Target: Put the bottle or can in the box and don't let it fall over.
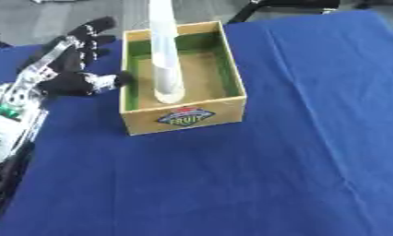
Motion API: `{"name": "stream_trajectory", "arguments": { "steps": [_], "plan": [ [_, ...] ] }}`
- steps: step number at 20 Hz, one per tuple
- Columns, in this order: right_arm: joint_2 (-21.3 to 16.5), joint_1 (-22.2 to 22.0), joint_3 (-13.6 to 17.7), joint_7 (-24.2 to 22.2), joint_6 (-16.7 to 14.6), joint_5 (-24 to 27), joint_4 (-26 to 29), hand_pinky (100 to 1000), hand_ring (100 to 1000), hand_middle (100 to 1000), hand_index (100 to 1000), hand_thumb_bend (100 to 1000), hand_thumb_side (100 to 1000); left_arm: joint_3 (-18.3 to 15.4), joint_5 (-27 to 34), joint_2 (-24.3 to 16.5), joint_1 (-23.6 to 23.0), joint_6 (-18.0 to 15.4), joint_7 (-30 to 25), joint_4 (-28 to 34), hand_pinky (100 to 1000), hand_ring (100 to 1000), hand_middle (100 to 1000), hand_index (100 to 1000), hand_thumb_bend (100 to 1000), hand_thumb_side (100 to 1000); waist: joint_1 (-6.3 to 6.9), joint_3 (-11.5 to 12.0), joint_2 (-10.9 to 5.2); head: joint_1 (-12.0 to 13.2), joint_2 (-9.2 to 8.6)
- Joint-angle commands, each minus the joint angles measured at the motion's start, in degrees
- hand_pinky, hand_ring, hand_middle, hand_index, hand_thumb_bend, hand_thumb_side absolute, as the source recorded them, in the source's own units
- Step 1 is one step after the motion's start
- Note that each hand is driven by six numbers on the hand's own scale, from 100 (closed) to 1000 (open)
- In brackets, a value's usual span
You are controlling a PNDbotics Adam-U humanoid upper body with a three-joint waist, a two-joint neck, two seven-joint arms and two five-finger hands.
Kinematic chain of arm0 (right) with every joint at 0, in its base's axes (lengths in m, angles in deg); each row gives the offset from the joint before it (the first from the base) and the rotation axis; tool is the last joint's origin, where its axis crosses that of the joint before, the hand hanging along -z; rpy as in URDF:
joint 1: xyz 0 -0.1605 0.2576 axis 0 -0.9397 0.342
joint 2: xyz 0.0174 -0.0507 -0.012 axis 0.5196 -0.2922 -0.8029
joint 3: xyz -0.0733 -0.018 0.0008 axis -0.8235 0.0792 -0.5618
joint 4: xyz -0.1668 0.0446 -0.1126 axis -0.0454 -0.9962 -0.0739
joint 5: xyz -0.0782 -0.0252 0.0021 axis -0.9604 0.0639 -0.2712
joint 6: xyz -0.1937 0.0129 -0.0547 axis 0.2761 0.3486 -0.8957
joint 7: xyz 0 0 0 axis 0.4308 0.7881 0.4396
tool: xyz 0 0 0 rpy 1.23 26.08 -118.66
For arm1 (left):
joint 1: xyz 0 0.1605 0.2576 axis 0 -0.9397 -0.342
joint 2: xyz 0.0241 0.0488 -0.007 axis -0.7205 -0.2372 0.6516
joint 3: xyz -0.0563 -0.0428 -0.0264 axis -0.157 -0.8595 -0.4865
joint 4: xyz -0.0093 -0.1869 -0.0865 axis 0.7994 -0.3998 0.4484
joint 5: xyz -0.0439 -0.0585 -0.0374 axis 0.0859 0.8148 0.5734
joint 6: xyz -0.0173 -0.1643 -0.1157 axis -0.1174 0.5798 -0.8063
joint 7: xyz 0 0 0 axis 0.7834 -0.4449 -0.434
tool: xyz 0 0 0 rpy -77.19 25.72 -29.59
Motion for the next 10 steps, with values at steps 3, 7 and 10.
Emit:
{"name": "stream_trajectory", "arguments": {
  "steps": [3, 7, 10],
  "plan": [
    [-2.45, -0.46, 1.02, 0.52, -0.18, -0.55, 1.26, 1000, 1000, 1000, 963, 100, 470, -2.46, 3.91, -4.39, -4.84, 0.25, 1.52, 10.72, 1000, 1000, 1000, 982, 601, 181, -0.04, 0.83, -1.96, -1.14, 0.43],
    [-2.79, -1.19, 1.35, 0.68, -0.21, -0.82, 1.26, 1000, 1000, 1000, 964, 100, 470, -5.92, 6.55, -7.48, -11.54, 0.43, 4.73, 17.66, 1000, 1000, 1000, 976, 577, 177, 0.10, 1.59, -2.23, -1.71, 0.88],
    [-3.05, -1.73, 1.58, 0.73, -0.30, -1.09, 1.26, 1000, 1000, 1000, 963, 100, 470, -8.81, 6.93, -7.95, -16.65, 0.68, 6.86, 20.36, 1000, 1000, 1000, 976, 565, 181, 0.12, 2.08, -2.36, -1.35, 1.36]
  ]
}}
